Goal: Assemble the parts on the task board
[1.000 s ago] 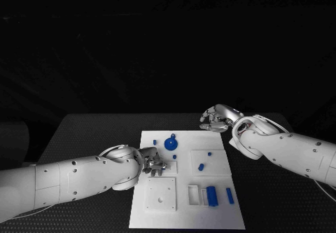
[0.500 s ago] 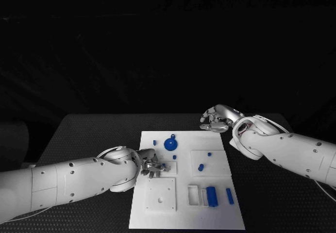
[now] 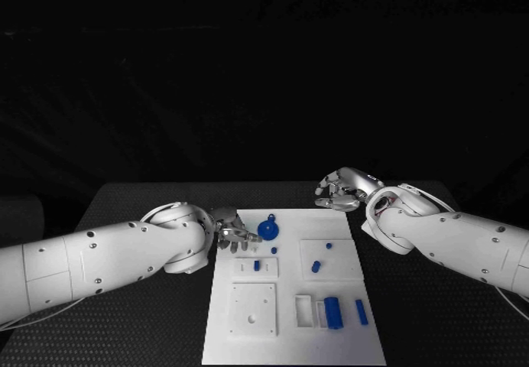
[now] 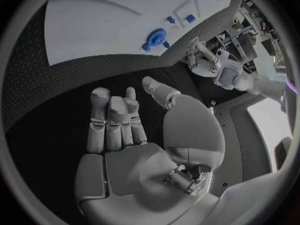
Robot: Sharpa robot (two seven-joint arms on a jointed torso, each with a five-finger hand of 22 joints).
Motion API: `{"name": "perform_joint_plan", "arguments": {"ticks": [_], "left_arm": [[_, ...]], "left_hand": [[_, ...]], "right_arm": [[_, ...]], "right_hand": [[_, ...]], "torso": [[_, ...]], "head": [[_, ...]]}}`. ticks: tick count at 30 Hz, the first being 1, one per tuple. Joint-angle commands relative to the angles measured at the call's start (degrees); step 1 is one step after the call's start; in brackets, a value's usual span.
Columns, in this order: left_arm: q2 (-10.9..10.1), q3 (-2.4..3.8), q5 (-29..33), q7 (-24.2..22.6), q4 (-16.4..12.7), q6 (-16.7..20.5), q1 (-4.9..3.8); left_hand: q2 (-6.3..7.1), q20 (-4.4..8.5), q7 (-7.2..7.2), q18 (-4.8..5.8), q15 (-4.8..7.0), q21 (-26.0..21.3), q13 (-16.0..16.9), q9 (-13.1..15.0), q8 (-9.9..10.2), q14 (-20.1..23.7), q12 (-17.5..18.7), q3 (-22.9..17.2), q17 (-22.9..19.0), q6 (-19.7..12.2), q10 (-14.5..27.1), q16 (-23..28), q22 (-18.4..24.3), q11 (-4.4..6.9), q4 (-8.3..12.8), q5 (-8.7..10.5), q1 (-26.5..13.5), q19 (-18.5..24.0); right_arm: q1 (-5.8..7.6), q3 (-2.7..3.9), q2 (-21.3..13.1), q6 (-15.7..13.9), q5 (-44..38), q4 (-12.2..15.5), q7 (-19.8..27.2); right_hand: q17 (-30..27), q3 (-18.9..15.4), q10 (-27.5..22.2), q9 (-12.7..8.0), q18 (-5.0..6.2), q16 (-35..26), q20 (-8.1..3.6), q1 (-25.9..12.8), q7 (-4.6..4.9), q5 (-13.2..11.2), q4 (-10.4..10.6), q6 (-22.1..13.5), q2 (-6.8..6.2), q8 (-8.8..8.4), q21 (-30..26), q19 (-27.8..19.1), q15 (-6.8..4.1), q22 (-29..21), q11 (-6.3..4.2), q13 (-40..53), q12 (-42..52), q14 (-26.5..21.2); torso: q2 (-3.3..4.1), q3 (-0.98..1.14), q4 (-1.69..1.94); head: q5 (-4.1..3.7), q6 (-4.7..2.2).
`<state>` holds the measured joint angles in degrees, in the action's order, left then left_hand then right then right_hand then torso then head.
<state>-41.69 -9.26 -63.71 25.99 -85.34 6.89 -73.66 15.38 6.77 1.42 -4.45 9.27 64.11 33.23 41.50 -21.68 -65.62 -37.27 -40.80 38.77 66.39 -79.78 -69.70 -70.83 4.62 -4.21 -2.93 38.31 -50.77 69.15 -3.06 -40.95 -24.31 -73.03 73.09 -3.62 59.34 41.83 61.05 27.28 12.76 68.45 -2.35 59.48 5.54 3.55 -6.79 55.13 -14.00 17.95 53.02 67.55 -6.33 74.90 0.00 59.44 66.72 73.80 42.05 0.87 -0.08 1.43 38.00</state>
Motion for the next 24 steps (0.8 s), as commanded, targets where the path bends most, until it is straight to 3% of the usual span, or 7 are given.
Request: {"name": "perform_joint_plan", "arguments": {"ticks": [1, 5, 7, 17, 24], "left_arm": [[0.3, 0.02, 4.4, 0.7, 1.8, -5.5, -1.68], [1.7, 0.02, 4.7, 0.8, 5.4, -8.2, -3.00], [2.6, 0.03, 4.8, 0.7, 7.7, -9.2, -3.12], [7.3, 0.08, 4.1, 0.5, 17.6, -12.6, -3.16], [10.4, 0.07, 3.5, 0.2, 22.4, -14.5, -3.11]], "left_hand": [[-1.72, 7.34, 0.33, 0.50, -0.18, -0.4, -0.2, -0.2, 0.8, 0.9, 0.5, 0.4, -0.2, -1.2, 0.8, 0.5, 0.2, -0.28, 0.5, 0.09, 1.9, 0.9], [-5.81, 6.88, 1.19, 0.88, -0.94, -1.1, -0.5, -0.8, 2.0, 2.4, 1.1, 2.5, -0.8, -3.3, 2.6, 1.3, 0.7, -1.08, 3.8, -0.28, 4.8, 2.7], [-6.85, 6.56, 1.80, 1.09, -1.37, -1.4, -0.7, -1.4, 3.0, 3.1, 1.3, 2.7, -1.1, -5.0, 3.4, 1.7, 1.0, -1.63, 5.3, -1.28, 6.1, 3.4], [-6.84, 5.87, 2.70, 1.37, -2.18, -2.1, -1.1, -2.7, 4.3, 4.4, 1.6, 3.5, -1.8, -7.1, 5.0, 2.3, 1.7, -2.50, 5.5, -0.77, 5.9, 4.5], [-6.38, 5.28, 3.63, 1.49, -2.84, -2.7, -1.4, -3.5, 5.5, 5.6, 2.0, 3.8, -2.2, -9.5, 6.6, 2.7, 2.1, -3.36, 4.9, -0.39, 5.5, 5.5]], "right_arm": [[-0.01, 0.03, 0.0, 0.6, 0.1, -0.3, 0.4], [-0.01, 0.03, 0.1, 0.6, 0.1, -0.4, 0.4], [-0.01, 0.03, 0.2, 0.6, 0.1, -0.4, 0.4], [-0.01, 0.03, 0.3, 0.6, 0.1, -0.4, 0.4], [-0.01, 0.03, 0.4, 0.3, 0.2, -0.3, 0.5]], "right_hand": [[-0.1, 0.0, -0.6, -0.1, 2.24, -0.2, -0.08, -0.2, 0.91, 0.4, 0.2, 0.4, -0.42, -0.16, -0.3, -0.3, 0.12, 0.5, 0.02, -0.1, -0.3, -0.4], [-0.1, 0.0, -0.6, -0.1, 2.24, -0.2, -0.08, -0.2, 0.92, 0.4, 0.2, 0.4, -0.44, -0.17, -0.3, -0.3, 0.12, 0.5, 0.02, -0.1, -0.3, -0.4], [-0.1, 0.0, -0.6, -0.1, 2.24, -0.2, -0.08, -0.2, 0.92, 0.4, 0.2, 0.4, -0.45, -0.19, -0.3, -0.3, 0.12, 0.5, 0.02, -0.1, -0.3, -0.4], [-0.1, 0.0, -0.6, -0.1, 2.24, -0.2, -0.07, -0.2, 0.94, 0.5, 0.2, 0.3, -0.48, -0.24, -0.3, -0.3, 0.13, 0.5, 0.04, -0.1, -0.3, -0.4], [-0.1, 0.0, -0.6, -0.2, 2.24, -0.2, -0.06, -0.3, 0.96, 0.5, 0.3, 0.3, -0.51, -0.29, -0.3, -0.3, 0.15, 0.5, 0.06, -0.1, -0.3, -0.4]], "torso": [[-0.01, 0.02, 0.06], [-0.01, 0.02, 0.05], [0.04, 0.00, 0.01], [0.17, 0.01, -0.08], [0.25, -0.05, -0.12]], "head": [[0.16, -0.34], [0.28, -0.66], [0.31, -0.78], [0.37, -0.91], [0.26, -0.86]]}}
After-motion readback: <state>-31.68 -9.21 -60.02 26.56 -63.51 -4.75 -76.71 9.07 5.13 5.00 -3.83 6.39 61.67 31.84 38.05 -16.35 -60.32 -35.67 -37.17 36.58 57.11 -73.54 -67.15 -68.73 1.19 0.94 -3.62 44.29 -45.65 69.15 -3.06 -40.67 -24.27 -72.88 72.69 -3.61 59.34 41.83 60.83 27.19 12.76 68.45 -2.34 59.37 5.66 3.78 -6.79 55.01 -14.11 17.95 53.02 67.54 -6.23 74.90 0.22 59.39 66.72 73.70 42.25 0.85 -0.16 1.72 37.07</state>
